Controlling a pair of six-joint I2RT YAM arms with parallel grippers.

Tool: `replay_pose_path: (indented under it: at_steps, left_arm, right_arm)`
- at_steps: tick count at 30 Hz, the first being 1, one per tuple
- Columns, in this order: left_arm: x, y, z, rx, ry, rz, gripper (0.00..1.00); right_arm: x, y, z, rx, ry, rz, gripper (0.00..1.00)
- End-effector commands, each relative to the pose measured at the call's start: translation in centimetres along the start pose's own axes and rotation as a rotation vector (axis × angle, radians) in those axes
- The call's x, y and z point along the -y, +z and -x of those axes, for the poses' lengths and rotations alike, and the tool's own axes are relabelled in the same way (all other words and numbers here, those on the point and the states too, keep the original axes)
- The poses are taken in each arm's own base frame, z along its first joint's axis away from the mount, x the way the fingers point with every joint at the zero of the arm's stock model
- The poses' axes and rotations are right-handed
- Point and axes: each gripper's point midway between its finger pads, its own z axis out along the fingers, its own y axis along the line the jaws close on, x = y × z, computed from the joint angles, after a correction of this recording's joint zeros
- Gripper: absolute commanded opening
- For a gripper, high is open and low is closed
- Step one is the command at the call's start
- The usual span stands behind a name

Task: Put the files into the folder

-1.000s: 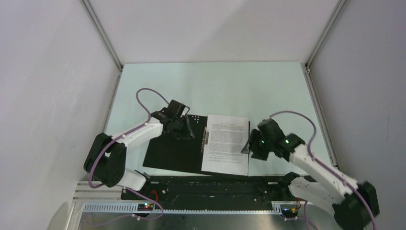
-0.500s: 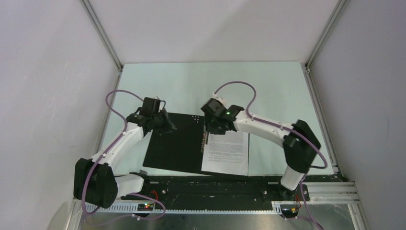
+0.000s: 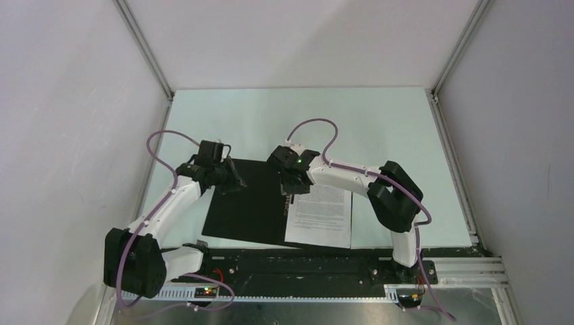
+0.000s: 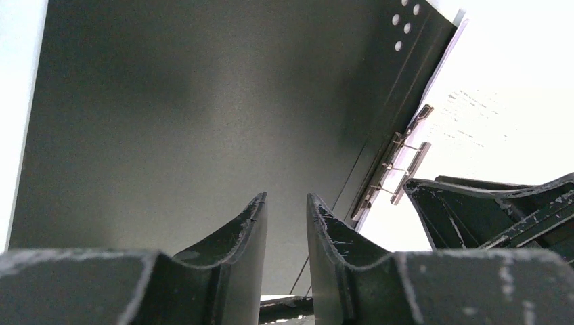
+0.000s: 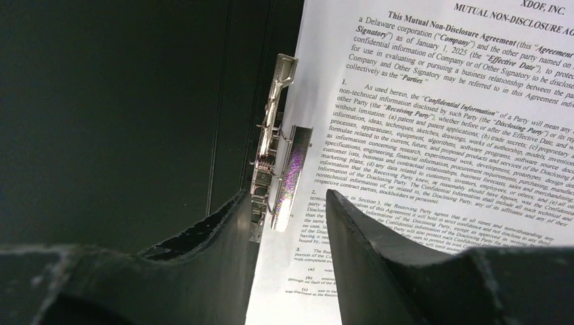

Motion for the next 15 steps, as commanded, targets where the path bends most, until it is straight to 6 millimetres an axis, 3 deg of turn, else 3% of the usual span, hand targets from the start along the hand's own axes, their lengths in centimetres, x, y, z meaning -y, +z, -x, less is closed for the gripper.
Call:
replay_pose_path:
  at_steps: [1, 10, 15]
  left_arm:
    - [-0.1, -0.4, -0.1, 0.008, 0.021, -0.018, 0.33]
    - [-0.3, -0.4, -0.4, 0.005, 0.019, -0.017, 0.33]
    - [-0.4, -0.3, -0.4, 0.004, 0.016, -0.016, 0.33]
  right_arm:
    - [-0.3, 0.2, 0.7, 0.026, 0.000, -0.019, 0.48]
    - [-0.9, 1.6, -0.1, -0.006, 0.008, 0.005, 0.42]
    - [-0.5, 1.8, 0.0, -0.006, 0.018, 0.008, 0.29]
